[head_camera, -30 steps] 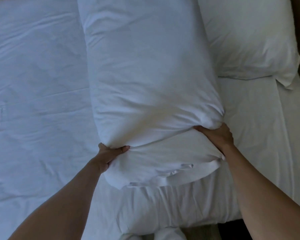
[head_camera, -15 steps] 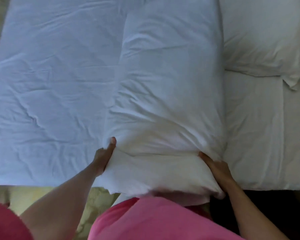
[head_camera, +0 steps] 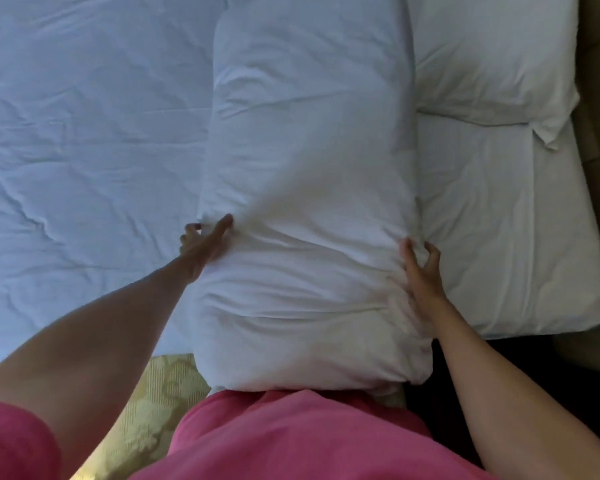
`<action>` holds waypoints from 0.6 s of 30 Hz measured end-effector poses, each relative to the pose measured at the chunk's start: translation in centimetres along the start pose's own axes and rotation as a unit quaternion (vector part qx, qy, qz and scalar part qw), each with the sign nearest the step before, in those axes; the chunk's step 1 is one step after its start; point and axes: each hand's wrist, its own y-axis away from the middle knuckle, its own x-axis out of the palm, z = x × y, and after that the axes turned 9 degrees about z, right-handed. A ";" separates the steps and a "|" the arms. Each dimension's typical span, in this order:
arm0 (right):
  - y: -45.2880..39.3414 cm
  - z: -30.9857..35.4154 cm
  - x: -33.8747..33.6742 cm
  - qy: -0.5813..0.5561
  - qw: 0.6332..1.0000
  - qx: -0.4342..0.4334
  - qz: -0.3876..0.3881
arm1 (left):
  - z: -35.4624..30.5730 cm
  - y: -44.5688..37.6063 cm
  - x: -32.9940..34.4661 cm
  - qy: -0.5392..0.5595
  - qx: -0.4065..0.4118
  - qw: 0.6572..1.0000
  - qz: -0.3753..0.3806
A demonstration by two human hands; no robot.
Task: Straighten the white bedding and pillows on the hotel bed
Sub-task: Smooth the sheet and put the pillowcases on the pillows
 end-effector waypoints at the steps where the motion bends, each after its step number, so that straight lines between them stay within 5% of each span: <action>1: -0.9 0.7 0.1 0.019 1.000 -0.001 -0.006 | -1.1 -0.4 0.3 -0.008 0.005 1.000 0.007; 7: -5.8 3.9 0.5 0.115 0.993 0.021 -0.004 | -2.8 -3.1 1.6 -0.007 -0.031 0.999 0.035; 13: -9.5 3.6 2.9 0.153 0.978 0.137 0.038 | -2.6 -7.4 1.2 -0.014 -0.050 0.996 0.073; 18: -11.9 2.4 3.9 0.181 0.972 0.149 0.017 | -1.6 -9.5 2.3 -0.021 -0.065 0.997 0.031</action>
